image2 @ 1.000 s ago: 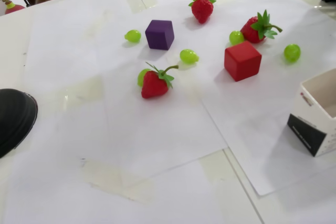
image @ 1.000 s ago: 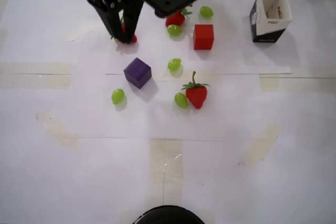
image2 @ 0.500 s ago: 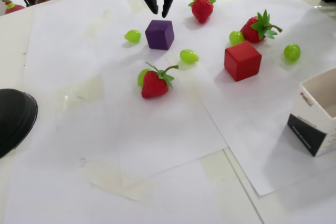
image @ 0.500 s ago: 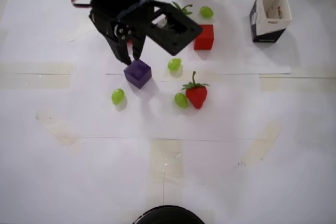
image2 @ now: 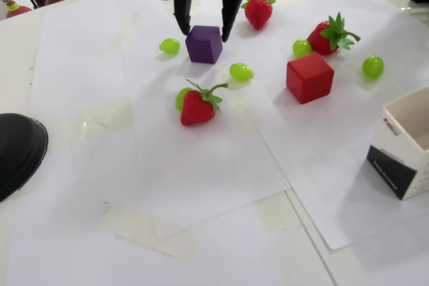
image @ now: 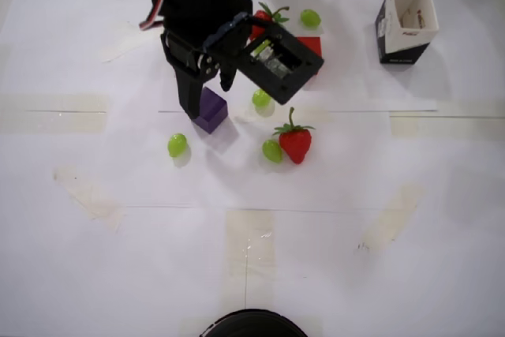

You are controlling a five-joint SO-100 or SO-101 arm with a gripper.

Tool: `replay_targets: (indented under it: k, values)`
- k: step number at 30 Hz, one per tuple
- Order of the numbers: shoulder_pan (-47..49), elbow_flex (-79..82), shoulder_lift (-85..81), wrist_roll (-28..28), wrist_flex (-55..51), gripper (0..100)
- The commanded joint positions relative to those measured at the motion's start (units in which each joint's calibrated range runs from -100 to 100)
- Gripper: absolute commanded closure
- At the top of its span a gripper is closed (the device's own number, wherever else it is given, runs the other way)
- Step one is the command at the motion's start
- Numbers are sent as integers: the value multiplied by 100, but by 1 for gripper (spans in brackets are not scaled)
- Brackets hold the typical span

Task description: Put the purple cube on top of the red cube

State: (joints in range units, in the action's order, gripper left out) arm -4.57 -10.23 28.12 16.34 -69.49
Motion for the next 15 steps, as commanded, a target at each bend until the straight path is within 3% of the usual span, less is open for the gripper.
replay_targets:
  k: [1,15]
  values:
    - [1,-441,-26,39,168,77]
    - [-109,-523,369,98,249,76]
